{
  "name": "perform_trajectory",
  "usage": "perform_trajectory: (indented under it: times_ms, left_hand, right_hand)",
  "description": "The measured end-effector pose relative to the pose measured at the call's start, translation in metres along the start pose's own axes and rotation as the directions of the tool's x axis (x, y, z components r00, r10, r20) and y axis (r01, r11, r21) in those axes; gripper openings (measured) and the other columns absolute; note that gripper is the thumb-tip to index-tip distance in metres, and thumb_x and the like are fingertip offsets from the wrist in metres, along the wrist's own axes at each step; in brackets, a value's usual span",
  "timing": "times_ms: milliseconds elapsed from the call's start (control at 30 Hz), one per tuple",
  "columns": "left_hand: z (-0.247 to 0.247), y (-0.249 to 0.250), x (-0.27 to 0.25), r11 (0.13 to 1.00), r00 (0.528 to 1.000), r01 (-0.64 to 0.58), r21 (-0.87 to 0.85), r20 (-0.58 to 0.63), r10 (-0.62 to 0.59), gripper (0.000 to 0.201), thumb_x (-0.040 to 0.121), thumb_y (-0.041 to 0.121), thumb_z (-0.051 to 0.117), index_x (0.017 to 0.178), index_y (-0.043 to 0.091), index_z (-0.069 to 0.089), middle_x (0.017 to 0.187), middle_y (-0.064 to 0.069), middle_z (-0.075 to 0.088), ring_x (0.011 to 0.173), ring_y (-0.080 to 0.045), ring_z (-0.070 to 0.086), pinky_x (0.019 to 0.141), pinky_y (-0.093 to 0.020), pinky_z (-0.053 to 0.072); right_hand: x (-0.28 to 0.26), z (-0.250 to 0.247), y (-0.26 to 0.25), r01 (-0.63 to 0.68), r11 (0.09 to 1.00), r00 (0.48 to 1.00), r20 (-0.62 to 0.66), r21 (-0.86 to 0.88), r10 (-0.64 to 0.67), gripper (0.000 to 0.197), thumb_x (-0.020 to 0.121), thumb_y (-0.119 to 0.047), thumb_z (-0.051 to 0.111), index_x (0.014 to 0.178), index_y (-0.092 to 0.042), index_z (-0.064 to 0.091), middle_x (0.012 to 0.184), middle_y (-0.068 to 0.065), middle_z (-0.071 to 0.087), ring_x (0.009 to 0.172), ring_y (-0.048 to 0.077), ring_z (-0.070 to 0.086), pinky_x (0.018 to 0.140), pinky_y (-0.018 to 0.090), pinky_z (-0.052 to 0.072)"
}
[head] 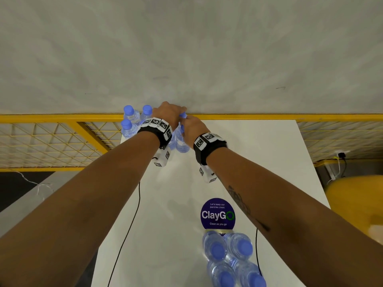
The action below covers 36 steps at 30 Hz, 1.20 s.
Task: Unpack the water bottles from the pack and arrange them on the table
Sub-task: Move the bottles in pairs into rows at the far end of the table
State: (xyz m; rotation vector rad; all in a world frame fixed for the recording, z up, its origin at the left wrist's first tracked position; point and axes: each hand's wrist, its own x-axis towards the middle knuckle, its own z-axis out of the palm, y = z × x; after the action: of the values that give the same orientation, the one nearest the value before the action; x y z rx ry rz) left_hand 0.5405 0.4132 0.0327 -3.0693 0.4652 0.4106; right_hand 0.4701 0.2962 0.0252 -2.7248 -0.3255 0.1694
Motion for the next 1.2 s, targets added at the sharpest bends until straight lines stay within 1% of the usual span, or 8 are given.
perform_trajectory:
  times_ms: [200,333,433,600,800,967,1100,1200]
  left_hand:
    - [-0.005,0.003,-0.006,1.000,0.998,0.028,-0.006,0.048,-0.028,0.049,0.096,0.018,0.054,0.142,0.033,0.047,0.132,-0.003,0.059,0.117,-0.030,0.059,0.088,-0.045,0.054]
    - [-0.006,-0.001,-0.023,1.000,0.999,0.013,-0.024,-0.049,-0.014,0.066,0.096,0.021,0.057,0.155,0.031,0.028,0.149,-0.002,0.049,0.134,-0.031,0.046,0.100,-0.050,0.049]
    - [-0.003,0.006,-0.064,0.987,0.970,-0.086,-0.138,-0.240,0.051,0.049,0.099,0.029,0.054,0.148,0.025,0.046,0.149,0.000,0.051,0.137,-0.030,0.041,0.108,-0.050,0.041]
    - [0.020,0.053,-0.170,0.845,0.928,-0.336,-0.417,-0.302,0.220,0.030,0.094,0.021,0.067,0.124,0.018,0.069,0.125,-0.004,0.068,0.117,-0.025,0.061,0.101,-0.039,0.048]
    - [0.059,0.109,-0.284,0.801,0.915,-0.384,-0.460,-0.070,0.398,0.026,0.086,0.042,0.061,0.101,0.023,0.070,0.103,0.000,0.069,0.096,-0.023,0.067,0.085,-0.039,0.054]
    - [0.095,0.129,-0.331,0.788,0.882,-0.429,-0.443,-0.014,0.472,0.033,0.078,0.042,0.058,0.107,0.031,0.068,0.105,0.006,0.067,0.098,-0.019,0.064,0.085,-0.038,0.053]
    - [0.118,0.132,-0.341,0.786,0.904,-0.404,-0.468,-0.075,0.420,0.037,0.077,0.020,0.060,0.111,0.032,0.068,0.112,0.007,0.064,0.101,-0.020,0.063,0.085,-0.039,0.055]
    - [0.122,0.139,-0.350,0.828,0.917,-0.392,-0.400,-0.096,0.388,0.037,0.078,0.013,0.055,0.108,0.031,0.065,0.109,0.007,0.060,0.095,-0.021,0.061,0.079,-0.040,0.055]
  right_hand:
    - [-0.002,-0.001,0.000,-0.079,0.997,0.994,0.075,0.001,0.079,0.046,0.090,-0.014,0.059,0.135,-0.010,0.050,0.131,0.014,0.052,0.116,0.033,0.055,0.091,0.038,0.048]
    - [-0.034,-0.011,0.004,-0.141,0.983,0.988,0.074,0.116,0.133,0.094,0.077,-0.024,0.081,0.149,-0.006,0.024,0.147,0.016,0.037,0.127,0.035,0.048,0.102,0.043,0.045]
    - [-0.085,-0.024,0.001,-0.097,0.989,0.994,0.054,0.112,0.092,0.071,0.082,-0.026,0.076,0.141,-0.008,0.042,0.151,0.013,0.031,0.133,0.032,0.042,0.109,0.037,0.037]
    - [-0.190,-0.044,-0.007,-0.009,0.992,0.994,0.105,0.122,-0.004,0.051,0.083,-0.031,0.074,0.128,-0.013,0.058,0.130,0.007,0.053,0.117,0.023,0.054,0.101,0.028,0.038]
    - [-0.307,-0.054,-0.021,-0.035,0.993,0.966,0.257,0.109,0.006,0.016,0.082,-0.031,0.064,0.096,-0.024,0.064,0.089,-0.002,0.056,0.087,0.020,0.060,0.075,0.031,0.046]
    - [-0.372,-0.025,-0.036,-0.028,0.999,0.947,0.322,0.023,0.019,0.028,0.086,-0.021,0.053,0.112,-0.015,0.063,0.111,0.003,0.066,0.101,0.021,0.062,0.086,0.032,0.050]
    - [-0.394,0.020,-0.032,-0.037,0.999,0.953,0.301,0.009,0.032,0.033,0.090,-0.025,0.036,0.092,-0.009,0.065,0.087,0.005,0.065,0.081,0.021,0.064,0.079,0.036,0.054]
    - [-0.399,0.030,-0.034,-0.056,0.992,0.911,0.400,-0.110,0.096,0.017,0.071,-0.015,0.078,0.084,-0.012,0.068,0.073,0.001,0.065,0.059,0.016,0.064,0.058,0.028,0.056]
